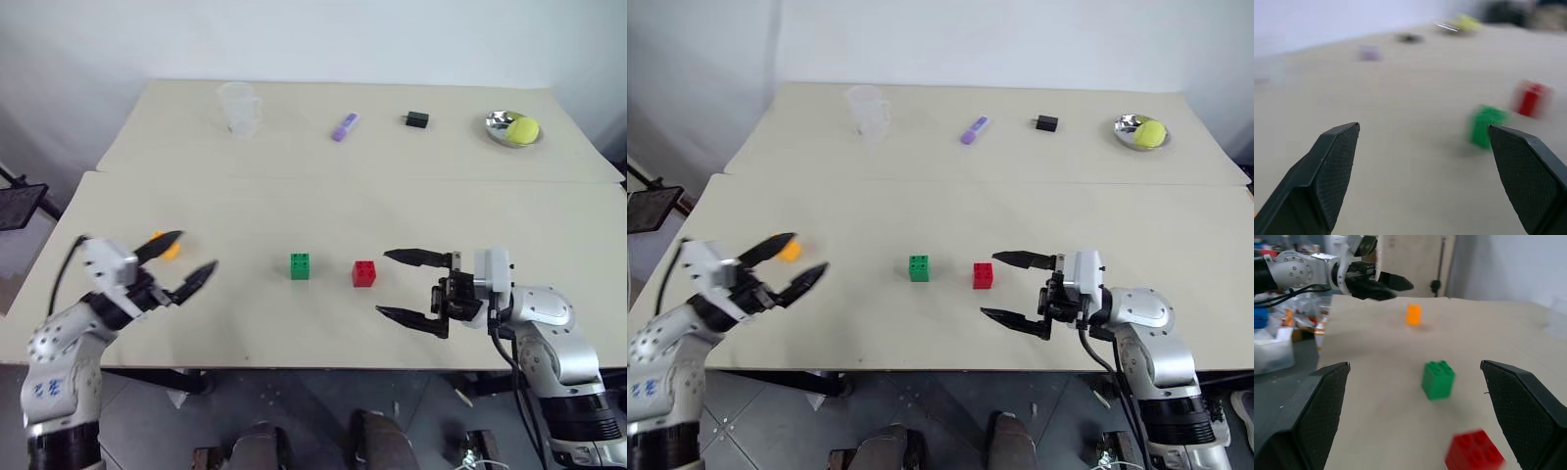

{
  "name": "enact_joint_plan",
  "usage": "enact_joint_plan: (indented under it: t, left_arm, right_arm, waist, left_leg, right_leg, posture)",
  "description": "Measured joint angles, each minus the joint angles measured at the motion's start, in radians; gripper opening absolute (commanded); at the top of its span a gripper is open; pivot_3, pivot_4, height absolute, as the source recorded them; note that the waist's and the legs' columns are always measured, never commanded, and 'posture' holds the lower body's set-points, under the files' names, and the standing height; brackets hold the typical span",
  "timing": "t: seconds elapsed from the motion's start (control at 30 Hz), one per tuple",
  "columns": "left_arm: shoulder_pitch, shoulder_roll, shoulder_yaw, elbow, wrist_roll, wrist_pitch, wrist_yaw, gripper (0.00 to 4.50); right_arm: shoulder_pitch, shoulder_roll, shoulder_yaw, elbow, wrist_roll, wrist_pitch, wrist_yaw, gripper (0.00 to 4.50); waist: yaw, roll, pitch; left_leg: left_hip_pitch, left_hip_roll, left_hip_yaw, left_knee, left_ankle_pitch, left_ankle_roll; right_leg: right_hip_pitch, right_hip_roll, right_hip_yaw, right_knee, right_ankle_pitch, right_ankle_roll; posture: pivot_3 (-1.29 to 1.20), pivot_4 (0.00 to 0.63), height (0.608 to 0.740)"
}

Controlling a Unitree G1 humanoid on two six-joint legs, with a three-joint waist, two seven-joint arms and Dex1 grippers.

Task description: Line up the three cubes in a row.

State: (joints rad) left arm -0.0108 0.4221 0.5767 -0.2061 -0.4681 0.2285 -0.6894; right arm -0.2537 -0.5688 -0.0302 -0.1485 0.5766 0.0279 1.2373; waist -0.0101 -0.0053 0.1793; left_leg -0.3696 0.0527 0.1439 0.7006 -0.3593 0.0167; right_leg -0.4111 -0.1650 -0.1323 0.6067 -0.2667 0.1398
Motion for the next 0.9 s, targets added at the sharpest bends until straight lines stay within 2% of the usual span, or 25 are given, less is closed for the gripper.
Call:
enact_joint_plan:
  t: [0.07,0.13,0.2,0.27,0.5,0.63,0.73,0.83,0.9]
  left_arm:
    - [0.102,-0.088,0.127,-0.004,-0.004,-0.033,0.133,4.42]
    - [0.164,-0.137,0.179,0.005,-0.006,-0.041,0.197,4.42]
    - [0.245,-0.181,0.202,-0.008,-0.028,-0.042,0.232,4.42]
    - [0.265,-0.187,0.19,-0.018,-0.028,-0.043,0.245,4.42]
    - [0.107,-0.093,0.018,-0.008,-0.01,-0.024,0.247,4.42]
    - [-0.042,0.02,-0.056,0.168,0.053,-0.02,0.243,4.42]
    - [-0.14,0.065,-0.096,0.304,0.087,-0.017,0.241,4.42]
    - [-0.218,0.093,-0.151,0.414,0.113,-0.024,0.213,3.86]
    - [-0.248,0.106,-0.176,0.465,0.121,-0.034,0.18,3.27]
  right_arm:
    - [-0.007,0.007,0.025,-0.007,-0.006,-0.008,0.015,4.5]
    - [-0.004,0.008,0.029,-0.006,-0.006,-0.008,0.021,4.5]
    - [-0.006,0.008,0.029,-0.006,-0.006,-0.008,0.031,4.5]
    - [-0.01,0.008,0.028,-0.003,-0.006,-0.008,0.039,4.5]
    - [-0.043,-0.004,0.024,0.036,-0.008,-0.008,0.062,4.5]
    - [-0.046,-0.006,0.023,0.036,-0.01,-0.008,0.062,4.5]
    - [-0.043,-0.008,0.022,0.035,-0.016,-0.008,0.058,4.5]
    - [-0.04,-0.007,0.023,0.033,-0.021,-0.009,0.049,4.5]
    - [-0.037,-0.006,0.023,0.032,-0.026,-0.01,0.034,4.5]
  waist:
    - [-0.001,0.0,-0.001]
    - [0.001,-0.001,-0.001]
    - [0.012,-0.002,-0.001]
    - [0.023,-0.003,-0.001]
    - [0.029,-0.003,-0.002]
    - [0.021,-0.003,-0.002]
    - [0.007,-0.003,-0.002]
    - [0.005,-0.003,-0.002]
    - [0.003,-0.003,-0.002]
  left_leg:
    - [0.001,0.0,0.001,-0.001,-0.001,0.001]
    - [0.0,0.0,0.001,-0.001,-0.002,0.001]
    - [0.0,0.0,0.001,-0.001,-0.002,0.001]
    - [0.0,-0.001,0.001,0.0,-0.003,0.001]
    - [0.0,0.0,0.003,0.0,-0.002,0.001]
    - [0.0,0.0,0.006,-0.001,-0.002,0.0]
    - [0.0,0.0,0.006,-0.001,-0.002,0.0]
    - [0.0,0.0,0.009,-0.002,-0.002,0.0]
    - [0.0,0.001,0.012,-0.002,-0.002,-0.001]
  right_leg:
    - [0.0,0.0,0.0,-0.001,0.0,0.0]
    - [-0.001,0.0,-0.001,-0.001,0.0,0.0]
    - [-0.001,0.0,-0.001,-0.002,0.0,0.0]
    - [0.0,0.0,-0.001,-0.002,0.0,0.0]
    - [-0.002,0.0,-0.001,0.0,0.0,-0.003]
    - [-0.003,0.001,-0.004,0.0,0.0,-0.003]
    - [-0.003,0.001,-0.004,0.0,0.0,-0.003]
    - [-0.003,0.001,-0.006,0.0,0.001,-0.003]
    - [-0.003,0.001,-0.007,0.0,0.001,-0.003]
  posture:
    - [0.0,0.15,0.74]
    - [0.0,0.15,0.74]
    - [0.0,0.15,0.74]
    - [0.0,0.15,0.74]
    - [0.0,0.15,0.74]
    - [0.0,0.15,0.74]
    - [0.0,0.15,0.74]
    - [0.0,0.15,0.74]
    - [0.0,0.15,0.74]
